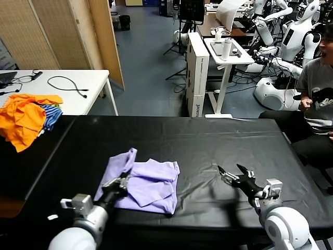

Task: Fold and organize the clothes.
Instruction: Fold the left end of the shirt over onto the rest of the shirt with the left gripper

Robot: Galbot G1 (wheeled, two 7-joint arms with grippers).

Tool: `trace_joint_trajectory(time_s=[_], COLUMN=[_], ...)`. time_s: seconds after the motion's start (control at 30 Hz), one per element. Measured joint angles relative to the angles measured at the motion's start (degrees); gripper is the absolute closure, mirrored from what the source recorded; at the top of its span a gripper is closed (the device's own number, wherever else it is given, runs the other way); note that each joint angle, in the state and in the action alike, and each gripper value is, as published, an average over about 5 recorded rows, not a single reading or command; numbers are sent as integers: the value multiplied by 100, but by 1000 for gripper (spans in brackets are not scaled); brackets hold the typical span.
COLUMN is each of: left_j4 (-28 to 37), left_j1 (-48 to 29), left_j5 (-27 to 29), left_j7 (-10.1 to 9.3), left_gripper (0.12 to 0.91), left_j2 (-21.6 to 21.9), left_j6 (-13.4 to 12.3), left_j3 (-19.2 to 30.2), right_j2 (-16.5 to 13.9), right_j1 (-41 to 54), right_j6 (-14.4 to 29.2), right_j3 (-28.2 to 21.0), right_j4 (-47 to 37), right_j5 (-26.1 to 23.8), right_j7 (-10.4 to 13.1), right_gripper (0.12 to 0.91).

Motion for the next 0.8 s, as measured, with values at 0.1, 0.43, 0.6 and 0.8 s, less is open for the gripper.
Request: trace_joint_trajectory(time_s=[0.1, 0.43, 0.6, 0.8], left_j4=[22, 298, 530, 763], left_j1=[-86, -316, -335, -319], left_j5=[-37, -4, 147, 424], left_j7=[12, 24, 22, 15], left_gripper=[851, 851, 851, 851], left_j2=[-48, -287, -474, -748], left_j6=[-9, -49, -110, -177], left_j3=[190, 597, 782, 1015], right_j2=[29, 88, 94, 79], right_j1=[-45, -170, -182, -117], right_j6=[0, -11, -21, -95], right_j3=[-28, -87, -117, -244], right_j4=[28, 97, 130, 160], right_j5=[-43, -165, -188, -219], right_j7=[14, 42, 46, 38], right_gripper=[118, 118, 118, 118])
